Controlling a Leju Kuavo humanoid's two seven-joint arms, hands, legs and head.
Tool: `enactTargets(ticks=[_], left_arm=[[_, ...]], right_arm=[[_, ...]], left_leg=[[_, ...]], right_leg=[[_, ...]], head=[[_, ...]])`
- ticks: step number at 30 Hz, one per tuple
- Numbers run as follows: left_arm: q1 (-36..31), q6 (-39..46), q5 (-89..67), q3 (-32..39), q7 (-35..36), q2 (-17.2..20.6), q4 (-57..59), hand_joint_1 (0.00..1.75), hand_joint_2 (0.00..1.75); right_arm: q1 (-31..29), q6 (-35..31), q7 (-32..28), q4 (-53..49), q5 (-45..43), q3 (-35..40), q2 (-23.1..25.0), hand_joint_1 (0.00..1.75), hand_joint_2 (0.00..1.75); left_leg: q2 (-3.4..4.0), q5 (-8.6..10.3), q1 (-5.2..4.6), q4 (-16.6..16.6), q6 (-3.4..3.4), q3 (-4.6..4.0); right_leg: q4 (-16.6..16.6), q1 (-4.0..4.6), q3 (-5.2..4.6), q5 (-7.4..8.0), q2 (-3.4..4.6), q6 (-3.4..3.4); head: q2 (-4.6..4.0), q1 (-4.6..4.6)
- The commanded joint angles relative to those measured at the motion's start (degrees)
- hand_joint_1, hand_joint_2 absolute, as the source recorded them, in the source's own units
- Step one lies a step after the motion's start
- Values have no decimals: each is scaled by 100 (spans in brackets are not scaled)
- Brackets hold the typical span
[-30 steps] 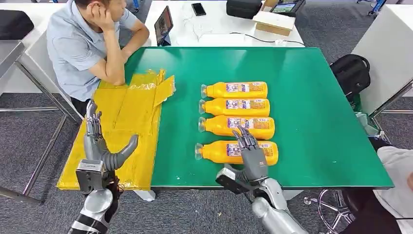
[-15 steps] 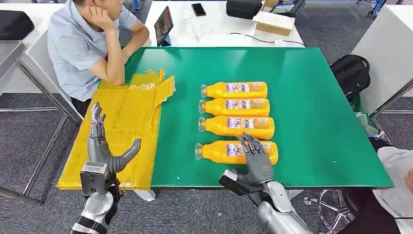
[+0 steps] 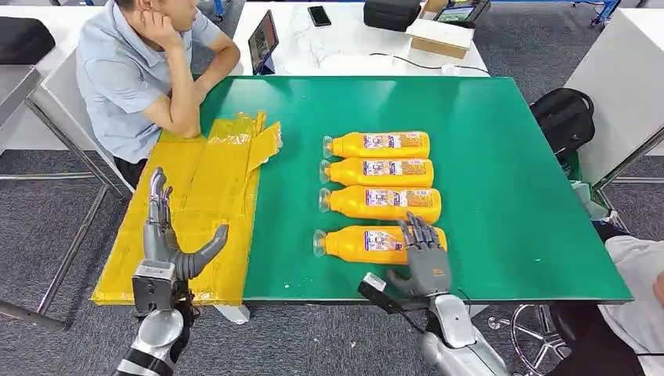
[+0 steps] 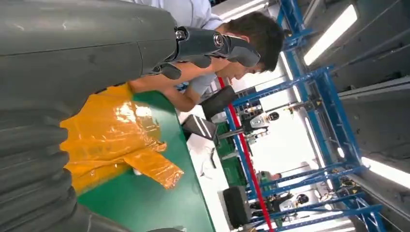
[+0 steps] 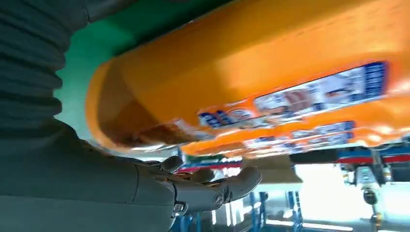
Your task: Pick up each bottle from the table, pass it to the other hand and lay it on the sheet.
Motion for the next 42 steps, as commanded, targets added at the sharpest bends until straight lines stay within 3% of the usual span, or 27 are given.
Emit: enactTargets(ticks=[1,7,12,22,25,26,27,28,30,31,33,34,42], left_arm=[[-45,-65,-27,173,19,-88,219,0,175],[-74,-216,-22,240,19,-129,285,0,175],[-306,-340,-12,180,19,-173,553,0,175],[-306,-340,-12,180,19,-173,553,0,175],[-444,-445,48,123,19,-182,745,0,175],[-504,-441,44,99,19,-191,819,0,175],[-558,-442,47,70,19,-202,878,0,175],[-603,-444,60,41,19,-201,927,0,175],[-673,-478,81,11,19,-208,1018,0,175],[-730,-484,114,24,19,-227,1108,0,175],[-814,-475,182,45,19,-254,1250,0,175],[-830,-456,199,57,19,-261,1296,0,175],[-781,-313,170,-14,19,-174,1244,0,175]], right_arm=[[285,189,472,-365,441,-184,-277,0,175],[-98,719,615,194,458,-418,-267,0,175],[-1175,1109,213,1986,171,-394,60,2,175],[-1175,1109,213,1986,171,-394,60,2,175],[-1604,1222,111,2687,103,-372,232,2,175],[-1761,1288,102,2868,111,-348,284,17,175],[-1887,1294,97,3016,143,-308,337,17,175],[-2016,1300,67,3114,128,-306,407,7,175],[-2199,1434,30,3259,153,-257,481,7,175],[-2317,1546,18,3321,181,-216,538,19,175],[-2433,1787,-34,3430,187,-174,628,161,175],[-2436,1907,-111,3452,170,-161,690,175,175],[-2078,2093,-456,3478,93,-84,892,175,175]], left_leg=[[-7,5,5,-1,-7,-3],[0,4,4,0,-6,-4],[23,11,11,-3,-10,1],[15,31,11,-2,-5,11],[17,36,9,-1,-1,11],[19,34,5,1,1,16],[22,44,12,0,-5,0],[26,41,8,2,-2,5],[38,52,10,2,-1,-8],[45,52,8,1,-1,-3],[51,63,11,1,0,-12],[50,57,4,2,2,4],[52,88,20,-10,-6,-22]], right_leg=[[-4,6,3,2,-15,-11],[-4,5,1,5,-8,-10],[-11,12,1,18,10,-15],[-12,12,9,37,-5,-15],[-10,11,8,39,-4,-11],[-5,6,10,38,2,-3],[-10,14,-3,51,0,-10],[-5,10,0,48,5,-7],[-5,12,-17,67,9,-26],[-4,9,-15,68,19,-17],[-6,12,-26,79,25,-15],[-1,6,-13,72,27,-11],[-20,23,-37,108,31,-34]], head=[[0,0],[0,0],[0,-2],[0,0],[0,0],[0,0],[0,0],[0,0],[0,0],[0,0],[0,0],[0,0],[0,2]])
